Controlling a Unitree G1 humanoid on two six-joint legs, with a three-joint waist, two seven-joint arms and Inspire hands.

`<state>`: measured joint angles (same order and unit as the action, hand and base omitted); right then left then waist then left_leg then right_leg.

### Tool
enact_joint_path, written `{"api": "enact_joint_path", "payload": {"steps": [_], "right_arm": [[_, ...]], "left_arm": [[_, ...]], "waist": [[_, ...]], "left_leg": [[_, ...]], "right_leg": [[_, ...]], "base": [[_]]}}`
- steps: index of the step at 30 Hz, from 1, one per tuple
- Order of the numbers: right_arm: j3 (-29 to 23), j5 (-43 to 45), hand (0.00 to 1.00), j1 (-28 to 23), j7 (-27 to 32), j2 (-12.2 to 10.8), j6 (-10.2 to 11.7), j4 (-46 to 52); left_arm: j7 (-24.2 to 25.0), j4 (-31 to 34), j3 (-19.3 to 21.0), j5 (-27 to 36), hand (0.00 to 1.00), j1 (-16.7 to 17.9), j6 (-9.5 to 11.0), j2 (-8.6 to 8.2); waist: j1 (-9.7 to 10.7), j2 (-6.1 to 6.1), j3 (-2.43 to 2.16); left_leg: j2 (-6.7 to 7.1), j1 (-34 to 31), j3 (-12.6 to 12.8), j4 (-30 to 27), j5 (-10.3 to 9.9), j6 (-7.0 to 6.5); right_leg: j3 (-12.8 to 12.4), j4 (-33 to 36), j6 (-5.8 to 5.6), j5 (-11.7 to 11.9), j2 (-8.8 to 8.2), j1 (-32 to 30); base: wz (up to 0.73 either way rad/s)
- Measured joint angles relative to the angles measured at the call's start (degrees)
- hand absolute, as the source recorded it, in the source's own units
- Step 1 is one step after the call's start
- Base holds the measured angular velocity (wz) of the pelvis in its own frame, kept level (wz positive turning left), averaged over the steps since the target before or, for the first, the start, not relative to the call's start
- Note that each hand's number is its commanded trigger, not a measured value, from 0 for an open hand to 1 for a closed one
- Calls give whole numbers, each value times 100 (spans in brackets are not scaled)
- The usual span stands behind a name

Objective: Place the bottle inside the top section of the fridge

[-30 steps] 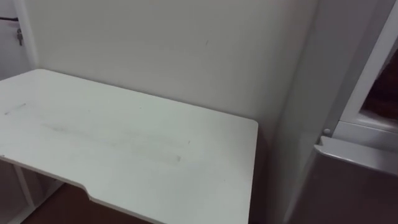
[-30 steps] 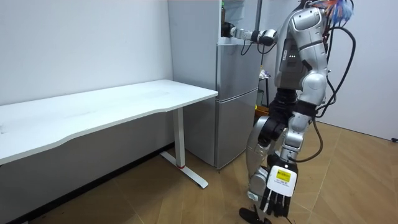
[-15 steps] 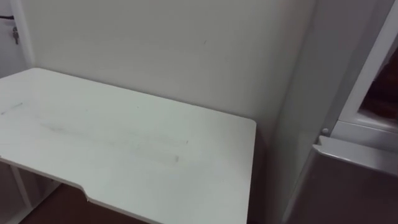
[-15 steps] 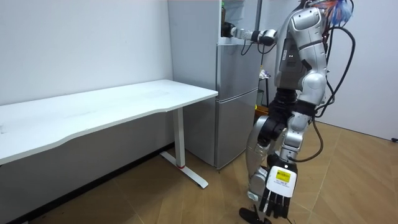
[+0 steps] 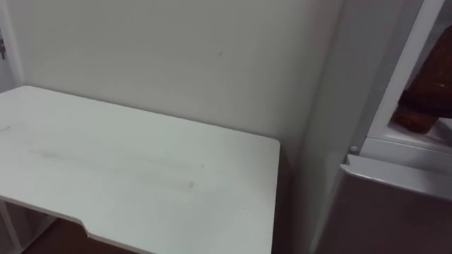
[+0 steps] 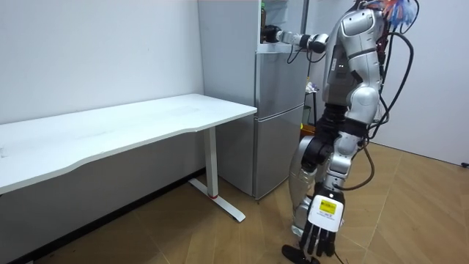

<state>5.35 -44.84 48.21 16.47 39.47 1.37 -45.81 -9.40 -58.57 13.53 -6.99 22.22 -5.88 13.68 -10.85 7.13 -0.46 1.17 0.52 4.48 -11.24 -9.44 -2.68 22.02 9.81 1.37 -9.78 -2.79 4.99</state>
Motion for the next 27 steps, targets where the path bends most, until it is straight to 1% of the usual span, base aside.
{"api": "enact_joint_path", "payload": {"steps": [4,9,13,18,21,27], "right_arm": [[-1,-16,0,0,-125,0,0,1],[-5,-30,0,0,-295,0,-1,1],[-44,-41,0,-75,-378,0,-21,223],[-269,-36,0,-183,-493,0,-22,586],[-271,-36,0,-255,-536,0,-21,651],[-271,11,0,-290,-529,0,-22,670]], "left_arm": [[0,2,0,-1,0,-4,2,-46],[0,6,-1,-2,0,-14,1,-119],[0,10,0,-3,0,-13,-1,-132],[-20,10,-6,2,0,-11,0,-140],[-48,2,-20,2,0,-16,6,-146],[-50,-10,-22,6,0,7,8,-147]], "waist": [[66,4,-4],[131,-38,-9],[145,-81,-3],[331,-96,-1],[419,-96,-2],[436,-101,0]], "left_leg": [[-12,15,19,23,-1,1],[-24,68,88,55,-2,2],[-38,108,156,78,-2,3],[-39,120,162,77,-2,3],[-41,143,174,83,-2,4],[-62,214,322,145,-2,7]], "right_leg": [[-3,2,2,1,3,-3],[-63,4,5,3,9,3],[-144,10,14,10,20,5],[-157,9,15,12,22,12],[-170,10,17,14,26,26],[-345,15,23,20,47,28]], "base": [[-7],[-6],[-9],[0],[-1],[-13]]}}
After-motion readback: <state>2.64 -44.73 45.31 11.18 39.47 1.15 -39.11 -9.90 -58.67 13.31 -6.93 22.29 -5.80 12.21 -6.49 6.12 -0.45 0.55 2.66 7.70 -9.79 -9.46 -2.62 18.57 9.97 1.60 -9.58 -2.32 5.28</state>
